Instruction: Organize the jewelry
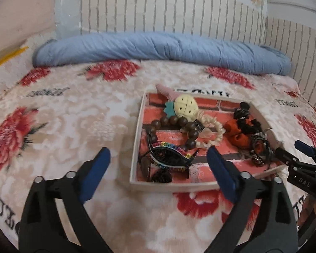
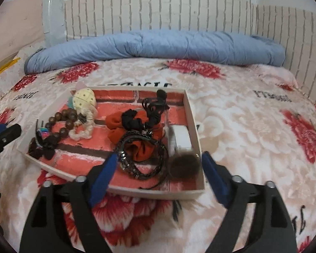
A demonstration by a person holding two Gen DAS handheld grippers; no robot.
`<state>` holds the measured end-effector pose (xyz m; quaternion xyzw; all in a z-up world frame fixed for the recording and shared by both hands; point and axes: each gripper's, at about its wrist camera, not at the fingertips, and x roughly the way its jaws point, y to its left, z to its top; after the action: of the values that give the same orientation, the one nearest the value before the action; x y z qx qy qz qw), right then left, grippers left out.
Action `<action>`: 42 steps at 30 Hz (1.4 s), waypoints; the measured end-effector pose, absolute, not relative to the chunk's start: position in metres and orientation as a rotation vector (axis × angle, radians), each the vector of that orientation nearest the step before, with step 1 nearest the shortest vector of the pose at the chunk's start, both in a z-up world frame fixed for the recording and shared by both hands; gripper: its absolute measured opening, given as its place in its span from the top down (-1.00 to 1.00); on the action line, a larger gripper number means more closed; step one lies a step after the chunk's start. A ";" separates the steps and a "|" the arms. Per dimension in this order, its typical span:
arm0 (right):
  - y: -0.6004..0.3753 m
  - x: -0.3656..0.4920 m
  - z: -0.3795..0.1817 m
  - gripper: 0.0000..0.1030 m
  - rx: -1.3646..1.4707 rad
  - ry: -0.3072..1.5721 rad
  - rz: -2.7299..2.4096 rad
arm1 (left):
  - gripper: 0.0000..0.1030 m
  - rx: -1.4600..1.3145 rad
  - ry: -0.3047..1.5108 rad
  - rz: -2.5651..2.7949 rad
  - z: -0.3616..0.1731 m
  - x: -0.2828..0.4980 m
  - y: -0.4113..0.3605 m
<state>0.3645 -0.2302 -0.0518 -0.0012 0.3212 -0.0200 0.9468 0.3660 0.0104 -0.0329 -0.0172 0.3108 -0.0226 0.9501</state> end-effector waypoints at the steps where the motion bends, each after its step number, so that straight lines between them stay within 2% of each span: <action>1: -0.229 0.356 -0.049 -0.72 -0.006 0.639 -0.035 | -0.88 -0.036 0.620 -0.041 -0.030 0.359 0.011; 5: -0.224 0.321 -0.041 -0.85 -0.012 0.590 -0.025 | -0.90 -0.038 0.575 -0.023 -0.019 0.321 0.017; 11: -0.221 0.270 -0.034 -0.86 0.001 0.523 -0.039 | -0.90 -0.016 0.539 0.008 -0.022 0.267 0.020; 13: -0.222 0.255 -0.032 -0.92 0.003 0.502 -0.044 | -0.90 -0.017 0.527 0.026 -0.025 0.250 0.021; 25: -0.229 0.182 -0.028 -0.92 0.022 0.420 -0.051 | -0.90 0.033 0.399 0.019 -0.021 0.169 0.003; 33: -0.227 0.154 -0.041 -0.92 0.020 0.366 -0.052 | -0.90 0.079 0.345 0.015 -0.034 0.149 -0.008; 42: -0.228 0.153 -0.051 -0.92 0.037 0.361 -0.038 | -0.90 0.045 0.376 -0.003 -0.043 0.153 -0.001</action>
<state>0.1532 -0.2277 -0.0511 0.0183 0.1797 -0.0187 0.9834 0.1528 -0.0011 -0.0432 0.0222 0.1871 -0.0015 0.9821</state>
